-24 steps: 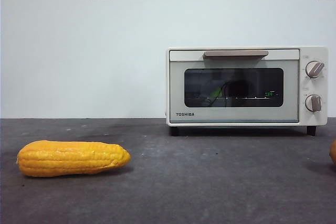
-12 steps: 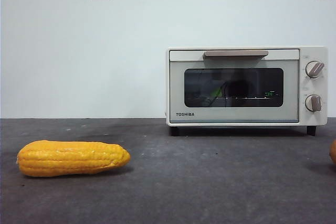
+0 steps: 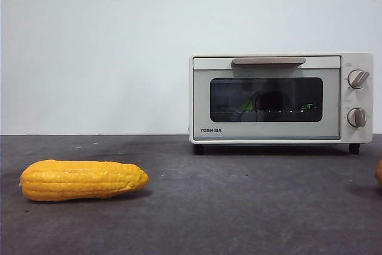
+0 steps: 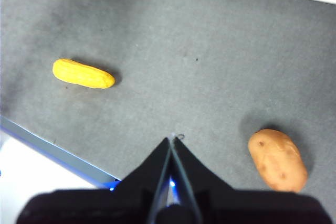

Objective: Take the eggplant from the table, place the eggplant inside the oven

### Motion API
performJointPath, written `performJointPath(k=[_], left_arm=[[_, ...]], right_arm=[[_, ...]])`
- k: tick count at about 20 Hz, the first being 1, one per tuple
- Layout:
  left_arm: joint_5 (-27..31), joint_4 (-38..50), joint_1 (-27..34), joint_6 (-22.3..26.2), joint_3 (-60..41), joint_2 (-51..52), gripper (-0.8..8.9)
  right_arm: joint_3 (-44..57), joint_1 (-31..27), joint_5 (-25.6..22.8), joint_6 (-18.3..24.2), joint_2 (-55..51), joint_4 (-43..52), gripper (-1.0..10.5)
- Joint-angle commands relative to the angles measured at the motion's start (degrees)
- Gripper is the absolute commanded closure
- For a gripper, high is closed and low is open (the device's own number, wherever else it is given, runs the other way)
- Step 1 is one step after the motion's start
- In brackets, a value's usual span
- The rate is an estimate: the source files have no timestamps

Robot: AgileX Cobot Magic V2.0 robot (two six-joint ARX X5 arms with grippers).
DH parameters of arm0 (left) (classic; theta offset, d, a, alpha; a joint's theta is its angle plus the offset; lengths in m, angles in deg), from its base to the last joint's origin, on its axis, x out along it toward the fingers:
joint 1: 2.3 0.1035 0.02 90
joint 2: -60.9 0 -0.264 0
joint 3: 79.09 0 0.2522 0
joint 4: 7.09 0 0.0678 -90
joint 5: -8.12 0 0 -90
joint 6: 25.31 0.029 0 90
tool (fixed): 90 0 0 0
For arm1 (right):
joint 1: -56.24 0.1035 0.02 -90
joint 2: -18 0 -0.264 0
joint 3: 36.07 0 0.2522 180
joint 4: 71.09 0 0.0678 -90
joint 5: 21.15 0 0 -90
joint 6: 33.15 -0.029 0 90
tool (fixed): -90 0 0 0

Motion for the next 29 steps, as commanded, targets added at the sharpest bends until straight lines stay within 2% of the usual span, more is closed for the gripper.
performJointPath(k=[1,4,7,10,15,20,25,28,29], left_arm=[[-0.46,1.14,3.3,4.22,0.02,2.69,8.18],[-3.67,4.83,10.78,4.59,-3.17,7.85,8.18],[-6.23,15.13,16.22,4.55,-14.6,16.68,8.17],[-6.03,23.37,18.12,4.79,-29.66,26.67,8.18],[-6.05,25.49,19.08,3.21,-51.43,40.61,8.18],[-5.07,25.2,19.08,-2.49,-65.88,49.48,8.17],[3.52,25.03,19.02,-13.05,-75.95,54.73,8.17],[6.25,22.03,19.02,-17.44,-78.77,56.59,8.17],[6.4,21.44,18.99,-17.55,-79.01,56.85,8.17]], right_arm=[[-0.09,0.0,-0.48,0.2,1.07,1.42,9.5],[-0.09,0.0,-0.48,0.22,1.86,2.93,9.5],[-0.09,0.0,-0.48,0.22,1.86,4.92,9.5],[-0.09,0.0,-0.48,0.2,1.86,6.4,9.5],[-0.09,0.0,-0.48,0.2,1.86,8.02,9.5],[-0.09,0.0,-0.48,0.22,1.86,8.02,9.5],[-0.09,0.0,-0.48,0.2,1.86,8.02,9.5],[-0.09,0.0,-0.48,0.2,1.86,8.02,9.5],[-0.09,0.0,-0.48,0.2,1.86,8.02,9.5]])
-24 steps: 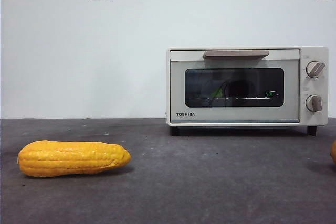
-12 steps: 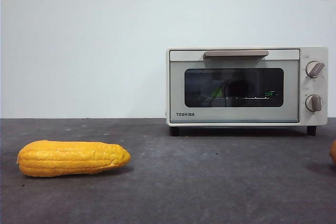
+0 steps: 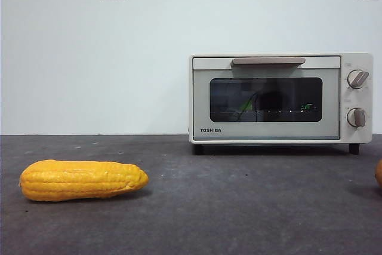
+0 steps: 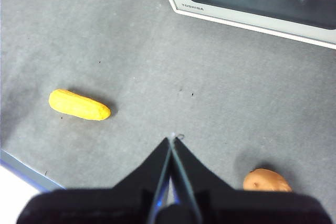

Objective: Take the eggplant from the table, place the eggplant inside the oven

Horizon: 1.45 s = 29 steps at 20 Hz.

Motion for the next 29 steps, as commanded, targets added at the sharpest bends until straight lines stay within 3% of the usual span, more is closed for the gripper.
performJointPath(k=[1,19,24,29], left_arm=[[1.03,-0.13,0.04,-2.47,-0.66,0.68,8.17],[1.42,-0.17,0.0,-2.62,-0.63,0.83,8.17],[1.44,-0.17,0.0,-2.62,-0.63,0.83,8.17],[1.42,-0.17,0.0,-2.62,-0.63,0.83,8.17]], right_arm=[[-0.09,0.0,-0.04,0.2,0.15,0.39,9.5],[-0.09,-0.15,-0.33,0.22,0.13,1.27,9.5],[-0.07,-1.27,-14.6,1.44,-12.04,1.68,9.5],[-0.07,-7.13,-16.7,3.82,-30.49,7.21,9.5]])
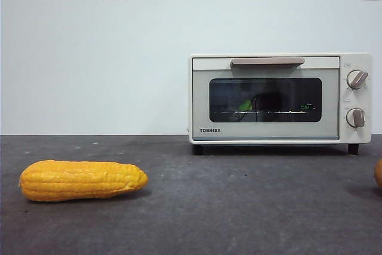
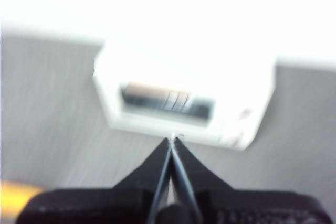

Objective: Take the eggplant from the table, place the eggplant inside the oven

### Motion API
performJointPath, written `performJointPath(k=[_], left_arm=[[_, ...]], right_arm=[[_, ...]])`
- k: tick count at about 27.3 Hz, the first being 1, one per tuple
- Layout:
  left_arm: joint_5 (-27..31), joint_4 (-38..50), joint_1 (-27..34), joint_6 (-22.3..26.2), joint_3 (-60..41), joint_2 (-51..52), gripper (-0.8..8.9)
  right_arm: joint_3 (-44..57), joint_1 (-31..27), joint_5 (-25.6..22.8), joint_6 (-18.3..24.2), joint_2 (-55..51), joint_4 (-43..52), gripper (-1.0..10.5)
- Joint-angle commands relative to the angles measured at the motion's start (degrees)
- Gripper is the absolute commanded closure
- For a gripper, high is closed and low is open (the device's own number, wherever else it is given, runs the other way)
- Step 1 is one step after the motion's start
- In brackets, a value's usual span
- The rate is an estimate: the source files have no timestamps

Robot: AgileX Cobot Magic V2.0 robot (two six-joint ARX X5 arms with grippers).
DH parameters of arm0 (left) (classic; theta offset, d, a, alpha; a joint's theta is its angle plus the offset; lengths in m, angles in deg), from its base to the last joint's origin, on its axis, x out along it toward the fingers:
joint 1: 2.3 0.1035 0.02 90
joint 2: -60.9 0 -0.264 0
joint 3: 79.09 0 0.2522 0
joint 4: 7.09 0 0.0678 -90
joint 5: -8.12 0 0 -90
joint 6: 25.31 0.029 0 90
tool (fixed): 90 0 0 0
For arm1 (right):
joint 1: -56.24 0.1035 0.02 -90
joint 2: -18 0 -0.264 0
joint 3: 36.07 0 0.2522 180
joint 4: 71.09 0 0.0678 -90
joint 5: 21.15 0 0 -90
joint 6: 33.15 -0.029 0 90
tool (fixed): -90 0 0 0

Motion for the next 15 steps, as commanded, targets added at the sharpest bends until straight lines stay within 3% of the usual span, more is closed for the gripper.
performJointPath(k=[1,5,15], left_arm=[[0.0,0.48,0.0,-0.2,-0.42,0.11,8.17],[0.02,0.48,0.0,-0.2,-0.42,0.11,8.17],[0.0,0.48,0.0,-0.2,-0.42,0.11,8.17]], right_arm=[[0.07,-3.5,-4.48,2.58,-8.33,0.52,9.5],[0.07,-7.06,-10.8,2.86,-15.78,0.42,9.5],[6.08,-9.92,-10.16,2.16,-25.99,2.38,9.5]])
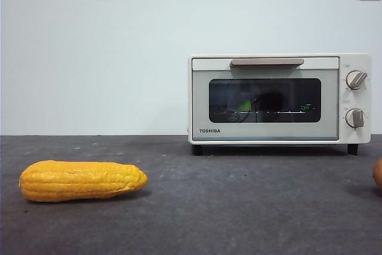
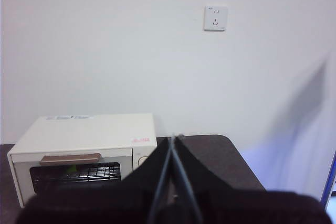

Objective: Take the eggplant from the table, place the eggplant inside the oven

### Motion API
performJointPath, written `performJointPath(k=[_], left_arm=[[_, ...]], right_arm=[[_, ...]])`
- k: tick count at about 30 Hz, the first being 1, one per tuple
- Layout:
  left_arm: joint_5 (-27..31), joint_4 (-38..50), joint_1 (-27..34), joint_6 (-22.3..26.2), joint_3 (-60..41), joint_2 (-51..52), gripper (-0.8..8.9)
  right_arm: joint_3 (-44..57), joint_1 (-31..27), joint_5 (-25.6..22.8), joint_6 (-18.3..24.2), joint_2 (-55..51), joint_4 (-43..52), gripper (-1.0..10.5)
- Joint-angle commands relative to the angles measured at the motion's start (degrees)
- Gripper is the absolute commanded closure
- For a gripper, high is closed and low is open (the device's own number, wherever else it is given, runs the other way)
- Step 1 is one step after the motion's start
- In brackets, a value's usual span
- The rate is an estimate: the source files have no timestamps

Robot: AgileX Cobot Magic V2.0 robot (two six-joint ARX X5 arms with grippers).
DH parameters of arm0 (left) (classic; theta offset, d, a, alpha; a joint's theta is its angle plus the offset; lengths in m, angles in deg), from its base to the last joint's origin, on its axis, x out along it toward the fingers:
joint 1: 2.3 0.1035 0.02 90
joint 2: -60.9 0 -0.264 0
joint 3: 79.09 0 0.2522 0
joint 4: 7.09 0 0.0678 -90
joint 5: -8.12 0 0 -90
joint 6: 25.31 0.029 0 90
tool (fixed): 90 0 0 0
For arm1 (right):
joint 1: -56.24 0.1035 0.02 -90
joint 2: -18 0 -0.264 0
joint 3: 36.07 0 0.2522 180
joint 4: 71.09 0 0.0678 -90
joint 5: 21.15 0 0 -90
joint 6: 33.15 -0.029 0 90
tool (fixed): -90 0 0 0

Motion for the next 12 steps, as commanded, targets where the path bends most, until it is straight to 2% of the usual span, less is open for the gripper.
performJointPath(k=[1,8,12], left_arm=[[0.0,0.48,0.0,-0.2,-0.42,0.11,8.17],[0.02,0.48,0.0,-0.2,-0.42,0.11,8.17],[0.02,0.48,0.0,-0.2,-0.42,0.11,8.17]], right_arm=[[6.14,-0.42,1.14,-0.44,-2.84,4.02,9.5],[30.1,-0.42,7.17,-2.67,-12.35,22.53,9.5],[43.91,-0.39,7.45,-3.26,-17.33,31.21,9.5]])
